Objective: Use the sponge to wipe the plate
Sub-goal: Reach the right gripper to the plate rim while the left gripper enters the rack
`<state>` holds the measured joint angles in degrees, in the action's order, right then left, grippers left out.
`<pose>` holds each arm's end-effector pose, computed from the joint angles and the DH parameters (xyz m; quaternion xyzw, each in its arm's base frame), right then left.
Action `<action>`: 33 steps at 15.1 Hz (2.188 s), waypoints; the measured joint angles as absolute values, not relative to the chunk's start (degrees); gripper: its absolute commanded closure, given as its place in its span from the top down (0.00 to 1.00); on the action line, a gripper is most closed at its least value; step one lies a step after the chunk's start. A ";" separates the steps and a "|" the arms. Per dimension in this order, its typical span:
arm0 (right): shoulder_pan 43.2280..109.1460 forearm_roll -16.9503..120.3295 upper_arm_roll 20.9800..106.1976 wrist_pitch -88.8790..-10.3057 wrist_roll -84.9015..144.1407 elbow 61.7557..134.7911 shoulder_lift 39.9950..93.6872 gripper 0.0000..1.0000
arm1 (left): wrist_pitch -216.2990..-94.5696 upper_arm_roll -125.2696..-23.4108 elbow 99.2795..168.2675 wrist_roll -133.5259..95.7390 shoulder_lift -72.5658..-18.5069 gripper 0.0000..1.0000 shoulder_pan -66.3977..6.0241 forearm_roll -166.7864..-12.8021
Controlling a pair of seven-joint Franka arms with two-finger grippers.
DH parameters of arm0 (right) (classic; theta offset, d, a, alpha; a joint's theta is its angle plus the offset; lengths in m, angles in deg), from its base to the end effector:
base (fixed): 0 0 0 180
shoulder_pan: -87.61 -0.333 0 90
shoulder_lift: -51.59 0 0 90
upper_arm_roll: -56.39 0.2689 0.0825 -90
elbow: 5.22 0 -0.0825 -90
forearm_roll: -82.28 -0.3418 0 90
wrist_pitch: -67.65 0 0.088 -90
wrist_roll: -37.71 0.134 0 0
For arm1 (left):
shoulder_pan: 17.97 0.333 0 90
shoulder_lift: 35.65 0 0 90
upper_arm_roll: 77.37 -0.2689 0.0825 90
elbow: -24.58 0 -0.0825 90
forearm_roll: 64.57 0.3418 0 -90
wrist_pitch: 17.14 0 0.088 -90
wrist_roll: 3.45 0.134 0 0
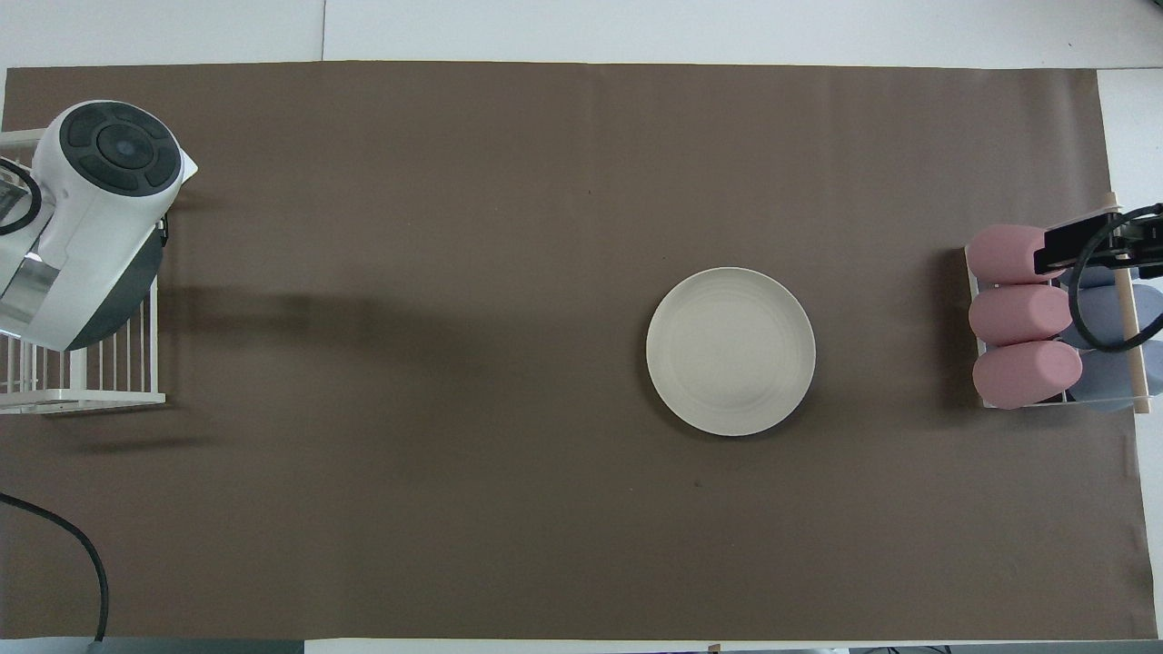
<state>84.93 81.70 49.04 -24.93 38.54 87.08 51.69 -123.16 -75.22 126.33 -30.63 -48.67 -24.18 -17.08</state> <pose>0.5147 -0.0407 0.5362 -0.9988 0.0482 -0.0017 0.0049 0.5719 -0.0051 0.3925 -0.9249 -0.0112 -0.0480 0.3769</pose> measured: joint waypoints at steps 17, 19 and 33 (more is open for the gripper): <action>71.55 81.21 50.20 -26.13 88.28 87.25 51.45 1.00 | -125.80 -75.87 129.39 -34.14 -49.06 0.00 -22.89 -12.73; 69.78 81.20 50.23 -26.18 95.02 87.25 51.37 1.00 | -125.94 -75.89 129.39 -34.55 -49.06 0.00 -22.87 -12.73; 61.43 75.79 50.38 -33.67 130.77 92.72 48.99 1.00 | -114.02 -74.10 115.84 -34.71 -48.23 0.00 -24.78 -22.69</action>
